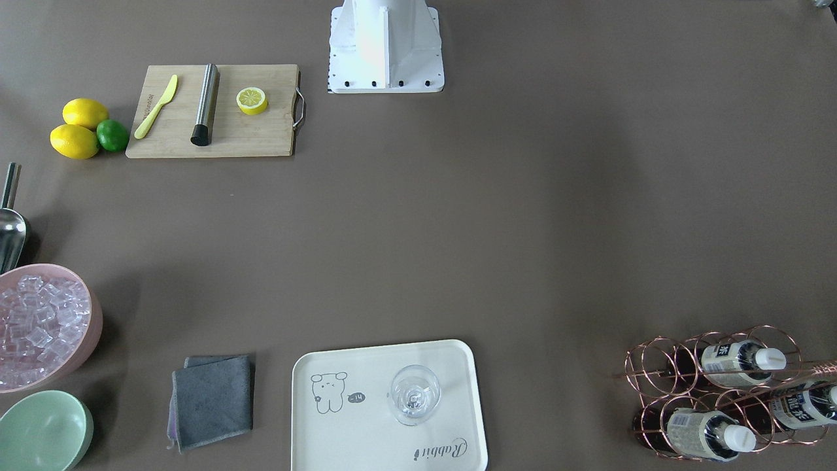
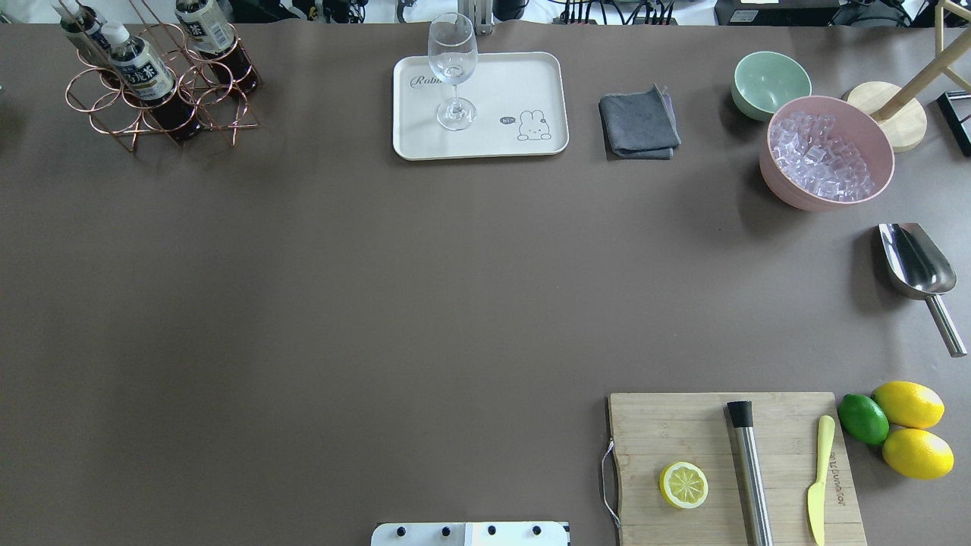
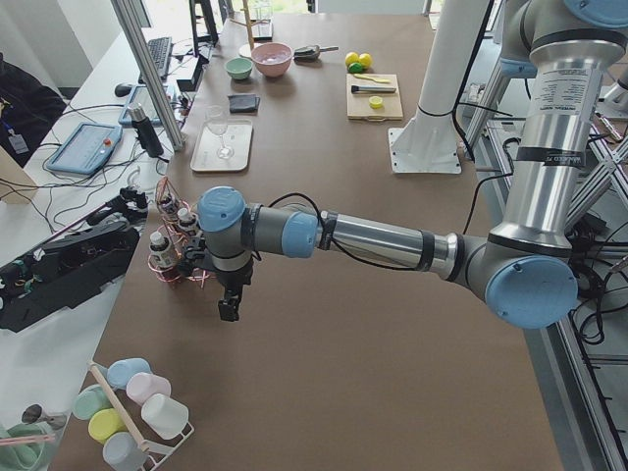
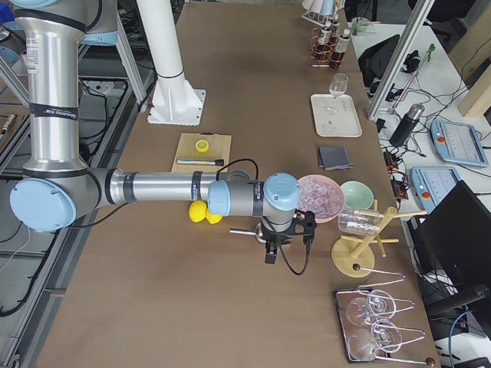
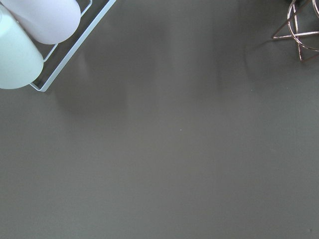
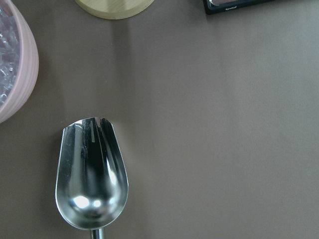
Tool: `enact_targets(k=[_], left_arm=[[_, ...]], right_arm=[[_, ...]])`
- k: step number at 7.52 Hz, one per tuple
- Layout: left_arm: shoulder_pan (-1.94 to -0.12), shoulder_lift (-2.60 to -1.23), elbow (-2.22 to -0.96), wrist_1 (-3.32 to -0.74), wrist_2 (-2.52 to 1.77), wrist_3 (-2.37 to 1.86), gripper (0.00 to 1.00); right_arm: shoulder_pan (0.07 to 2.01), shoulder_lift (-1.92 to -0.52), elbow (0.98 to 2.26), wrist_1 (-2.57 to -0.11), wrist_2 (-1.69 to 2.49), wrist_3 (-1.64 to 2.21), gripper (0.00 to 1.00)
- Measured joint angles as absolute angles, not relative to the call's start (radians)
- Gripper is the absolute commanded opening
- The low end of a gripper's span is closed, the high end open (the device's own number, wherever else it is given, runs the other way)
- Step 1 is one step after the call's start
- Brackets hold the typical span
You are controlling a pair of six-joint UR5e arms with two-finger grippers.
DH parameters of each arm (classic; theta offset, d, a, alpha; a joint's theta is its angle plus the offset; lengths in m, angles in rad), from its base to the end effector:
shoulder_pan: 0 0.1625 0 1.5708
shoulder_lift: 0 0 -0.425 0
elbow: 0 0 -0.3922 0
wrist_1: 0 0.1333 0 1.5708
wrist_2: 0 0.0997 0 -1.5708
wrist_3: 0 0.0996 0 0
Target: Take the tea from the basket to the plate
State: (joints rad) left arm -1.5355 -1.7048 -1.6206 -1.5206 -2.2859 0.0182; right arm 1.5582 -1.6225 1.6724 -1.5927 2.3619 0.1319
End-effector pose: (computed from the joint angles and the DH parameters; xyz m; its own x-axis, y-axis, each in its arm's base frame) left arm -0.0485 -0.5533 0.5733 0.7507 0.1319 -0.6473 -0.0487 0.9882 0.1450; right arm 0.0565 -0.4721 0.6346 0.6983 0.1029 0.7084 -0.0799 0.9946 -0.0657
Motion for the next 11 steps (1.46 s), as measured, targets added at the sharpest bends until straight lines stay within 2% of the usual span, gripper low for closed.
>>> enact_targets(k=[5, 11], left_arm=[[-1.523, -1.897, -1.599, -1.531, -2.292, 0.447, 0.98], [-1.420, -2.007, -1.578, -1.645, -2.299, 0.508, 0.98]], right_arm=[[1.559, -1.623, 1.672, -1.594, 2.361, 0.131, 0.99], [1.559, -1.624, 1.670, -1.594, 2.360, 0.130, 0.99]])
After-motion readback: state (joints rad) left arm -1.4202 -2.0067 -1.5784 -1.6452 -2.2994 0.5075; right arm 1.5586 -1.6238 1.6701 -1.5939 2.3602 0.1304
